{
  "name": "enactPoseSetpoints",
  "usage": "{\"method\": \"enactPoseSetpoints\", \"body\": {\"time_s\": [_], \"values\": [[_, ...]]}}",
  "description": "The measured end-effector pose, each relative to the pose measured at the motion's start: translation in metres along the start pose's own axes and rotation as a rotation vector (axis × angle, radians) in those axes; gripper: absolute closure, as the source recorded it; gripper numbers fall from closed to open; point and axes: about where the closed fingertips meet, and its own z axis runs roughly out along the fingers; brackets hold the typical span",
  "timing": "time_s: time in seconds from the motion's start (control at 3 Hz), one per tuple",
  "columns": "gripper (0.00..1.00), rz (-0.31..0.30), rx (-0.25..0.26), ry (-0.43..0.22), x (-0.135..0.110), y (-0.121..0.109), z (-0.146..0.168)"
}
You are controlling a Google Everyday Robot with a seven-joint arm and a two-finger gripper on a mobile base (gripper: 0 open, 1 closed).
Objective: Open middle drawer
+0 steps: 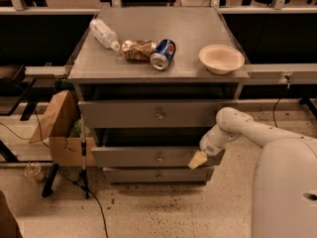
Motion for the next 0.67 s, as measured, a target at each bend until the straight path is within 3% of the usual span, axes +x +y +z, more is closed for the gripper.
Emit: {"method": "enactPoseSetpoints", "body": {"time_s": [0.33, 0.67], "values": [[0.62, 0.000, 0.000, 0.000, -0.0040, -0.0036, -0.0031], [0.94, 0.000, 0.000, 0.000, -0.0085, -0.0086, -0.0059]]}}
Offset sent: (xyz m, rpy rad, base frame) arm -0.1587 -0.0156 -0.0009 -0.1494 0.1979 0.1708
